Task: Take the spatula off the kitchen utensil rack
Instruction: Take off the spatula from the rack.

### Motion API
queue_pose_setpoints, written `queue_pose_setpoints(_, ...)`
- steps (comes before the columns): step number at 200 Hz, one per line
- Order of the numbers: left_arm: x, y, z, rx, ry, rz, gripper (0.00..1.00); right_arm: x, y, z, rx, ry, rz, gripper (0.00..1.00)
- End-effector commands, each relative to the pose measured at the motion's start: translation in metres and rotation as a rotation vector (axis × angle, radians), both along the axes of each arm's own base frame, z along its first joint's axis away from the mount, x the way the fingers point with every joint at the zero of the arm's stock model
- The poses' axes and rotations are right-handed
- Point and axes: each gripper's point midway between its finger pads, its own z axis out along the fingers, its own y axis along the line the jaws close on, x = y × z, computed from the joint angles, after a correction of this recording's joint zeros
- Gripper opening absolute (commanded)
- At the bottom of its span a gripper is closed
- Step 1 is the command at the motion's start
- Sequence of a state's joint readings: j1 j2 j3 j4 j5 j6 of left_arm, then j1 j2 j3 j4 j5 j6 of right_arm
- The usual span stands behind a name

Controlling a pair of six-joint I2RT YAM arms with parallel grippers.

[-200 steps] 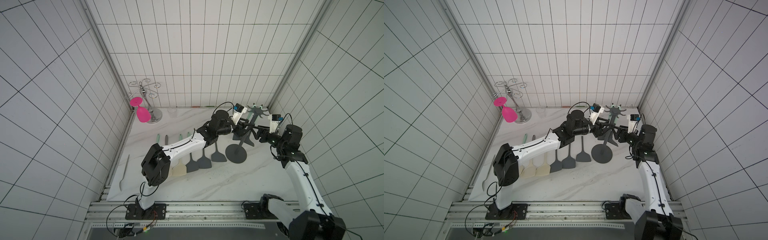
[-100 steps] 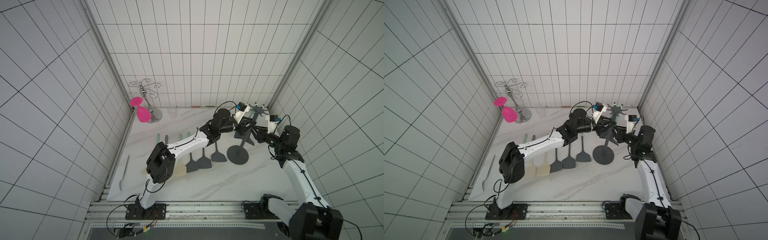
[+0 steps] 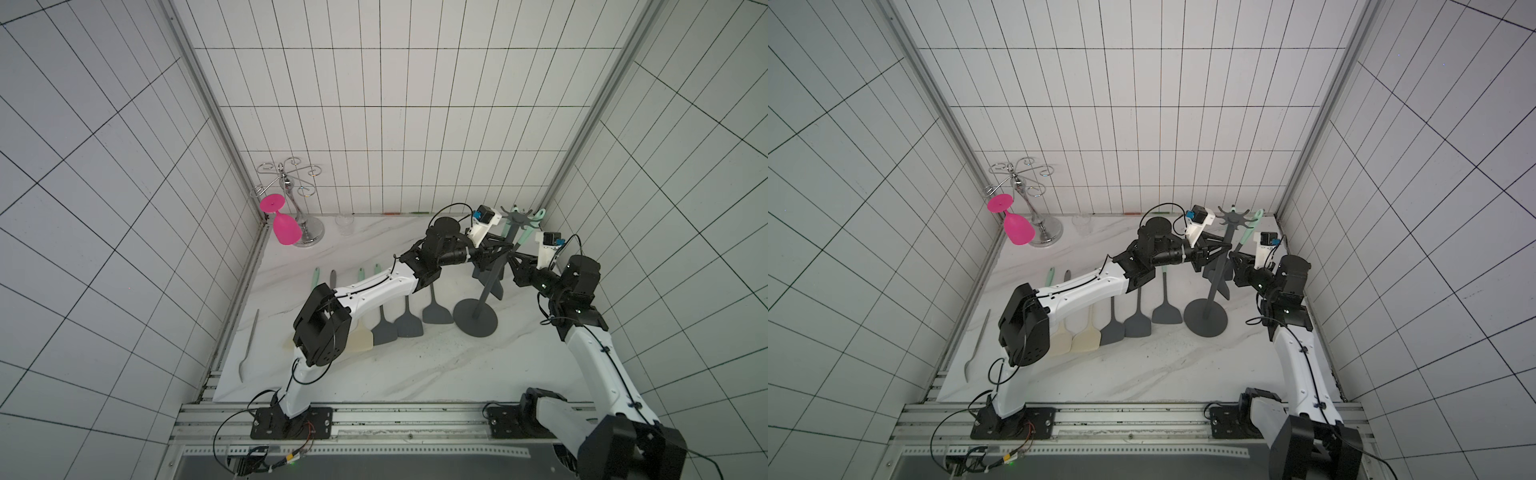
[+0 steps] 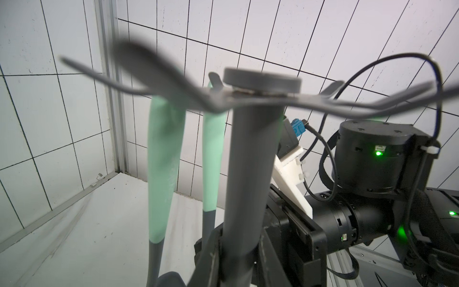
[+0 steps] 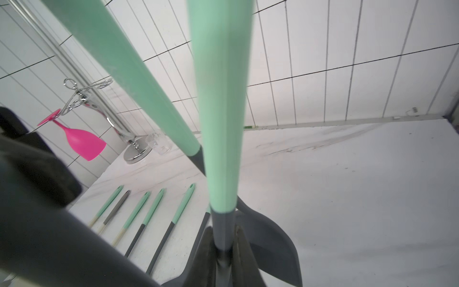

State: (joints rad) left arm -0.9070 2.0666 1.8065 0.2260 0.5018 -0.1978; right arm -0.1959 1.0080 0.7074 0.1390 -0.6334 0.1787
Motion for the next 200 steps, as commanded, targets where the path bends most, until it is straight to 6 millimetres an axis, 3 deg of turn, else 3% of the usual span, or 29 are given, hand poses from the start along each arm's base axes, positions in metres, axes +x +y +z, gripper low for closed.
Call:
queue_pose_setpoints(1, -0.003, -0.01, -0.016, 0.023, 0.028, -0.034, 0.0, 0.003, -0.021, 0.007, -0.023, -0.003, -0.129, 0.0)
queue_pose_setpoints(47, 0.019, -0.016, -0.006, -0.009, -0.058, 0.008, 0.0, 0.003, -0.035, 0.024, -0.027, 0.023, -0.22, 0.0)
queue_pose_setpoints(130, 0.079, -0.007, 0.011, -0.092, -0.136, 0.102, 0.0, 0.009, -0.036, 0.048, -0.033, 0.035, -0.221, 0.0)
queue_pose_setpoints(169, 0.085, -0.011, 0.02, -0.121, -0.157, 0.095, 0.0, 0.014, -0.034, 0.05, -0.03, 0.039, -0.206, 0.0)
queue_pose_setpoints(200, 0.088, -0.012, 0.009, -0.1, -0.156, 0.099, 0.0, 0.014, -0.031, 0.046, -0.023, 0.05, -0.192, 0.0)
